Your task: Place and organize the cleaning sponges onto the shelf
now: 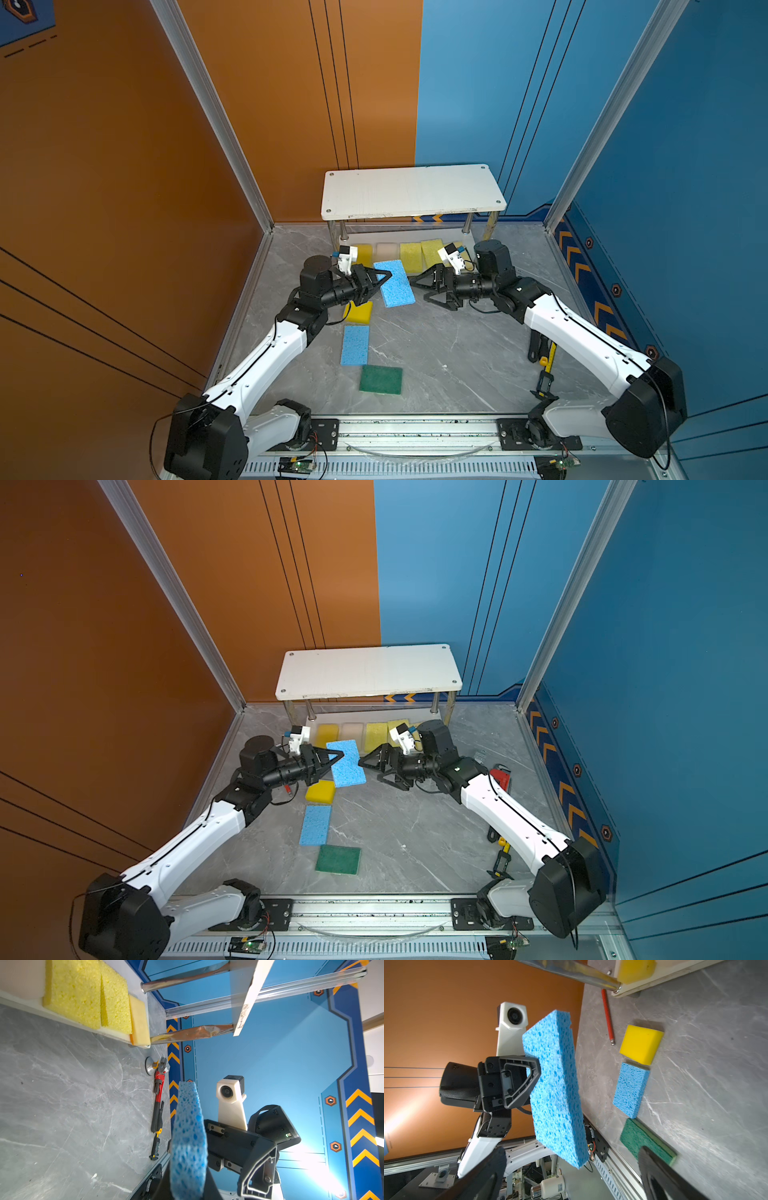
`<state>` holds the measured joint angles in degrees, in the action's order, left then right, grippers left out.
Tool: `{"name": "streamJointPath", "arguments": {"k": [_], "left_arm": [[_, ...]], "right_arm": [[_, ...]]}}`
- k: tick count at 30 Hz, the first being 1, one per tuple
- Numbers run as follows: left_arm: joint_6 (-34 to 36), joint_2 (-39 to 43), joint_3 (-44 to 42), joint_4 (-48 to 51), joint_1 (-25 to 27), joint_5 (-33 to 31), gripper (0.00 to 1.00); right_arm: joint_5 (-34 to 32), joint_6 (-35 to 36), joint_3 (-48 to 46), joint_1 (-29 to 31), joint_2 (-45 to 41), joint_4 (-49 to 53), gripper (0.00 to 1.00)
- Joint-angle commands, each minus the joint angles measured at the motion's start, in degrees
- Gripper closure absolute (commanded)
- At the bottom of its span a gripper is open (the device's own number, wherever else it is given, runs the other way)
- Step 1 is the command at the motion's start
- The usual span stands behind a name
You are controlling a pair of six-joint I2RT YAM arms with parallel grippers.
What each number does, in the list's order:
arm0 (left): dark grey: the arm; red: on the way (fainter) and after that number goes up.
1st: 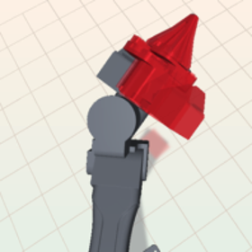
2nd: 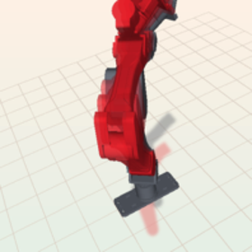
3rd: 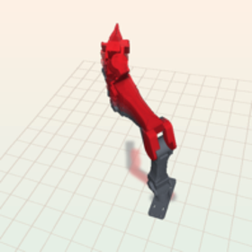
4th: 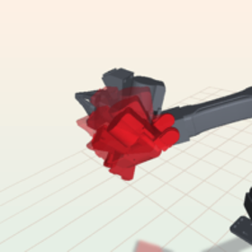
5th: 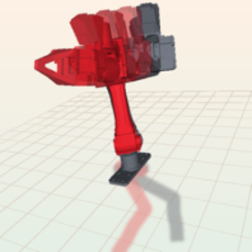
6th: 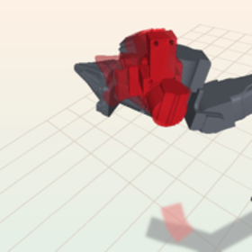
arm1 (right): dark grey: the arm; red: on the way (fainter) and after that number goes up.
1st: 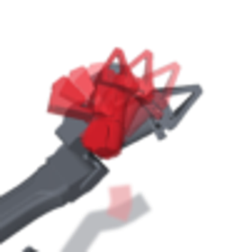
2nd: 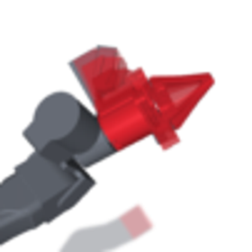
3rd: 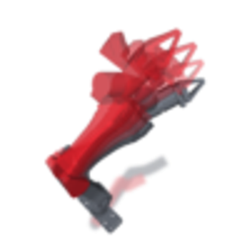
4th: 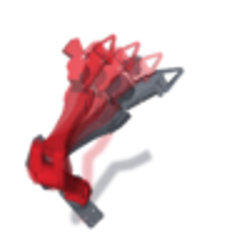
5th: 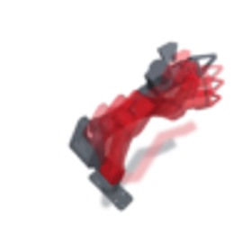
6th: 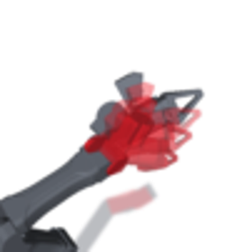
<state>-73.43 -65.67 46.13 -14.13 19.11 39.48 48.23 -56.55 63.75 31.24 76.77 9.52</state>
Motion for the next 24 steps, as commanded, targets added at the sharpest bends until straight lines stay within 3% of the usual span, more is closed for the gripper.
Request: {"name": "streamJointPath", "arguments": {"k": [1,4,8,24], "left_arm": [[-5.2,0.8,-0.3,-7.6,-0.5,-1.2,0.86],[-8.0,0.4,-0.5,-11.2,-0.7,-1.3,0.86],[-9.0,0.1,-0.5,-12.5,-0.8,-1.3,0.86],[-9.7,1.8,-1.8,-12.9,-1.2,-1.3,0.86]], "right_arm": [[3.7,-7.8,-0.7,0.9,-0.7,-13.0,0.00],[4.7,-11.6,-0.8,1.1,0.1,-18.6,0.00],[5.5,-13.2,-0.2,1.5,0.9,-20.9,0.08],[4.7,-13.8,-0.6,3.6,1.5,-21.4,0.64]]}}
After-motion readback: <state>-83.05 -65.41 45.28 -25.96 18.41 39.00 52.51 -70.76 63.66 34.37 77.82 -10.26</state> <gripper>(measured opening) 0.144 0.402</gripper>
